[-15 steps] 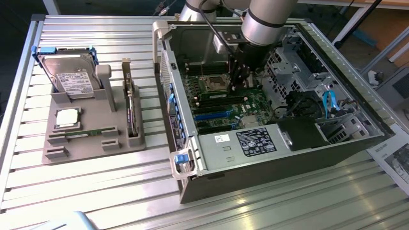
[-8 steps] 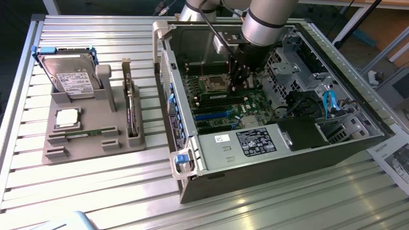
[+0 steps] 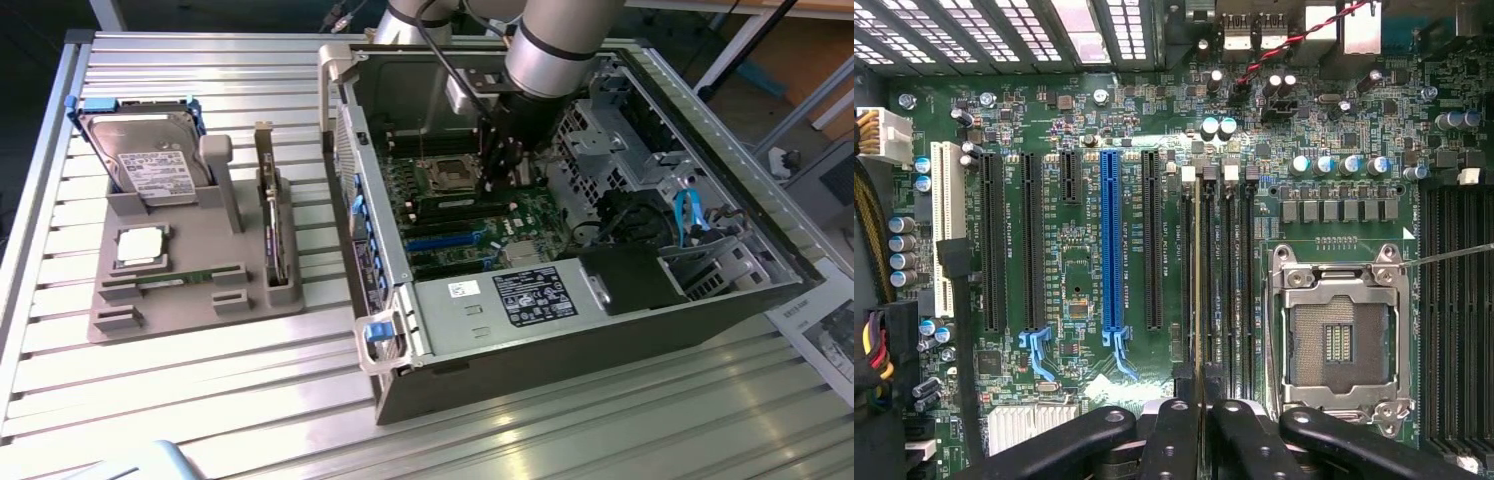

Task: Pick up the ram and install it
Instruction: 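Insert the ram into the slot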

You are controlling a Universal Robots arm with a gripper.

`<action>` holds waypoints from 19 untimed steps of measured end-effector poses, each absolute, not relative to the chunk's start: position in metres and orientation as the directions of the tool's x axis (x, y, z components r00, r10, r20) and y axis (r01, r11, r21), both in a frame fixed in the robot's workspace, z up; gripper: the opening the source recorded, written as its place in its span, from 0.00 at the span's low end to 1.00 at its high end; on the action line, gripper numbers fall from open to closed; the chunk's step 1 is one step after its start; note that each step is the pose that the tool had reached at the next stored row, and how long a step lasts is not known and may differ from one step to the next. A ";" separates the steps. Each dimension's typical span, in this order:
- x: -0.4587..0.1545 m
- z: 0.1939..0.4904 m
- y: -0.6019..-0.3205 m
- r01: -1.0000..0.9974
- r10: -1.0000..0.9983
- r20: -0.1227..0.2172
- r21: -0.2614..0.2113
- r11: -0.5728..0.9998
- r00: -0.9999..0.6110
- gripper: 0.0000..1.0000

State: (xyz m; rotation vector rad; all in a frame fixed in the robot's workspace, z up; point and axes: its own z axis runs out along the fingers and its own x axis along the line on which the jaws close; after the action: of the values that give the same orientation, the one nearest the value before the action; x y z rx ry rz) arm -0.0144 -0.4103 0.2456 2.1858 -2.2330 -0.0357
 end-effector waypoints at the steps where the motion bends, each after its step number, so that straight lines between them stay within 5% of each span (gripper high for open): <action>1: -0.014 0.245 -0.410 -0.999 -1.000 -0.004 0.028 0.021 -0.021 0.12; 19: -0.014 0.240 -0.411 -0.999 -1.000 -0.004 0.028 0.017 -0.017 0.12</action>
State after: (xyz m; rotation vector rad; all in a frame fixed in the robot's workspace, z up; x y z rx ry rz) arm -0.0144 -0.4114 0.2405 2.1912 -2.2278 -0.0356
